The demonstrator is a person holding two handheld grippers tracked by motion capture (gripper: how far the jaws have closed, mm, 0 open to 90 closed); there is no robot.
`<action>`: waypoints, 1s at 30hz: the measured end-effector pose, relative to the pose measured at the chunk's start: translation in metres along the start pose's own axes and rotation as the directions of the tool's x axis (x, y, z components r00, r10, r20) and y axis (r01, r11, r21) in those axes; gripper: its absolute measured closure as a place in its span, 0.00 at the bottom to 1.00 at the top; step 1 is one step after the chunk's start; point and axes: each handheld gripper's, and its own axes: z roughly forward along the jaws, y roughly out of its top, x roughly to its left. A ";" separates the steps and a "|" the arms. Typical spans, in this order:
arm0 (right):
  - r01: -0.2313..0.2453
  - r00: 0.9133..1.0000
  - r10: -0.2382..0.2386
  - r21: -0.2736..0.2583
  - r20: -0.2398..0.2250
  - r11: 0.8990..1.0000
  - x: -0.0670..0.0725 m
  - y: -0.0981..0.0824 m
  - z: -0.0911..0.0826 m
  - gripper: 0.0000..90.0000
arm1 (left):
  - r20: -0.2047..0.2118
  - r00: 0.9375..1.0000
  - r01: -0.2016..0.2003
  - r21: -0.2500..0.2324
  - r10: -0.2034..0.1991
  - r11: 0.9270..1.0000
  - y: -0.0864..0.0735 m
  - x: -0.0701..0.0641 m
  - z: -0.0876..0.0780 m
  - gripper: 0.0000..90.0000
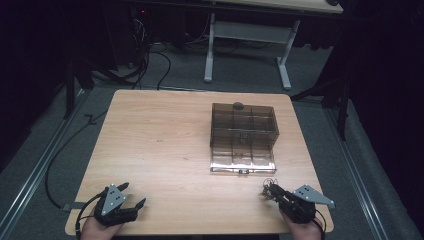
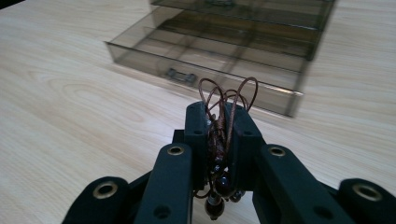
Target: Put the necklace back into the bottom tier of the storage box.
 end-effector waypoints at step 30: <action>0.096 0.993 -0.086 0.119 -0.081 0.988 0.032 -0.004 0.038 0.89 | 0.003 1.000 -0.001 0.000 0.001 1.000 0.000 0.000 0.000 0.24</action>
